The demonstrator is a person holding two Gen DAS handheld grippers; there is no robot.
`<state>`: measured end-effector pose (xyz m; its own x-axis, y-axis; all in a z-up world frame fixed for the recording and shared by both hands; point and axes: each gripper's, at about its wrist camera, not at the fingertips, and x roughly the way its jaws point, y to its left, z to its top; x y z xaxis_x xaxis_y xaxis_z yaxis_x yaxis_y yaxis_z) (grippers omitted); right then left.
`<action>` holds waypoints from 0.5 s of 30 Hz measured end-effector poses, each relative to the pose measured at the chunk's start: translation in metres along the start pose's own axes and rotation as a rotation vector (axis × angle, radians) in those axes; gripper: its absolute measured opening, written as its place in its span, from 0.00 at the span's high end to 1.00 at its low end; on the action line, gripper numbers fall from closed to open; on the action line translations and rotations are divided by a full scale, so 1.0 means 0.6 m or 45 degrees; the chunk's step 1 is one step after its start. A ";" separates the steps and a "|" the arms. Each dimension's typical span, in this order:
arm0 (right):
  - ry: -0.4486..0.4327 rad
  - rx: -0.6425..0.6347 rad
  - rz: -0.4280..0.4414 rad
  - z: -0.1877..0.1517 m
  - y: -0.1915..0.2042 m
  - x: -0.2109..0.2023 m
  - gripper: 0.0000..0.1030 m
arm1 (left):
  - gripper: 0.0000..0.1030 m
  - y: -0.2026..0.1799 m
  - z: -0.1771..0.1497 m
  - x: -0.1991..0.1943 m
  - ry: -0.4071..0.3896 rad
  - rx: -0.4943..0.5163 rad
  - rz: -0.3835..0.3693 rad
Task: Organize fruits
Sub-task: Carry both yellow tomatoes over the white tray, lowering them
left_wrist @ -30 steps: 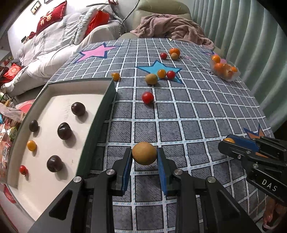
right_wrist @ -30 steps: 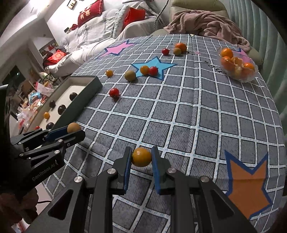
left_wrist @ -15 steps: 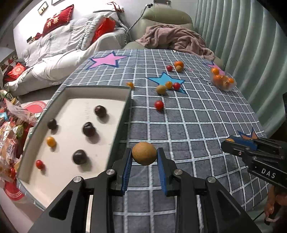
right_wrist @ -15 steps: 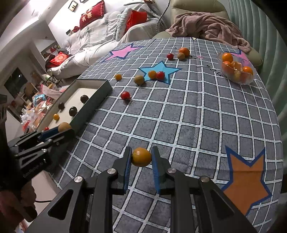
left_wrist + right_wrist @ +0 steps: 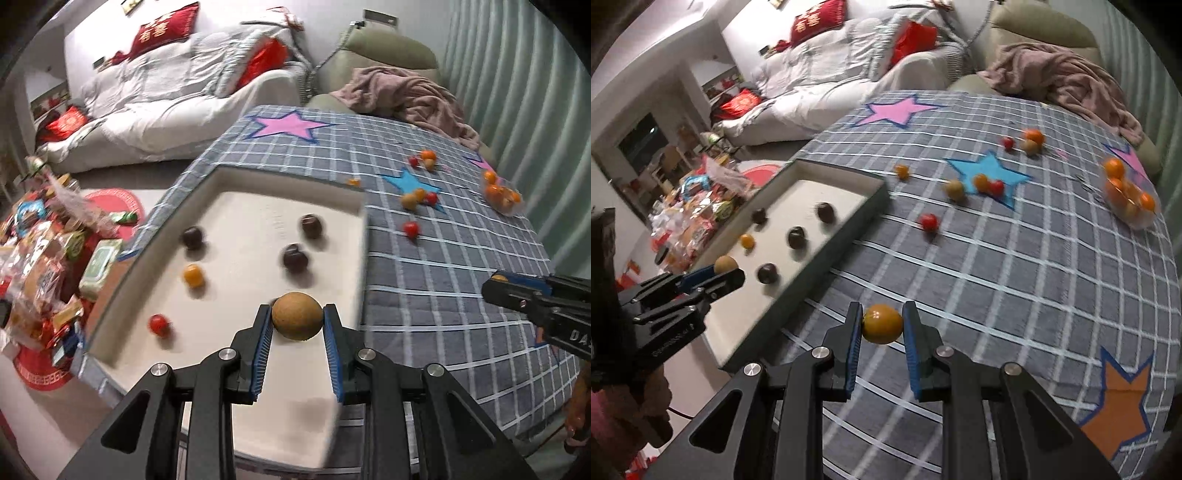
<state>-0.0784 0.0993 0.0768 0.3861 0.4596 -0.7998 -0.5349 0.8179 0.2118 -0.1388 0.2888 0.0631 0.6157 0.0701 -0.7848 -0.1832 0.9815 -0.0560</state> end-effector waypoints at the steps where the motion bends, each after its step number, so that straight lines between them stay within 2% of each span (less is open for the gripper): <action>1: 0.007 -0.016 0.013 0.005 0.013 0.007 0.77 | 0.72 0.009 0.000 0.003 0.005 -0.011 0.007; 7: 0.052 -0.105 0.065 0.030 0.083 0.050 0.77 | 0.72 0.059 -0.009 0.027 0.043 -0.067 0.045; 15: 0.139 -0.186 0.078 0.053 0.148 0.126 0.77 | 0.72 0.079 -0.018 0.062 0.097 -0.049 0.091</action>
<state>-0.0728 0.2179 0.0533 0.2697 0.4601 -0.8459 -0.6616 0.7269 0.1844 -0.1326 0.3358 0.0247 0.5404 0.1242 -0.8322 -0.2545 0.9669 -0.0209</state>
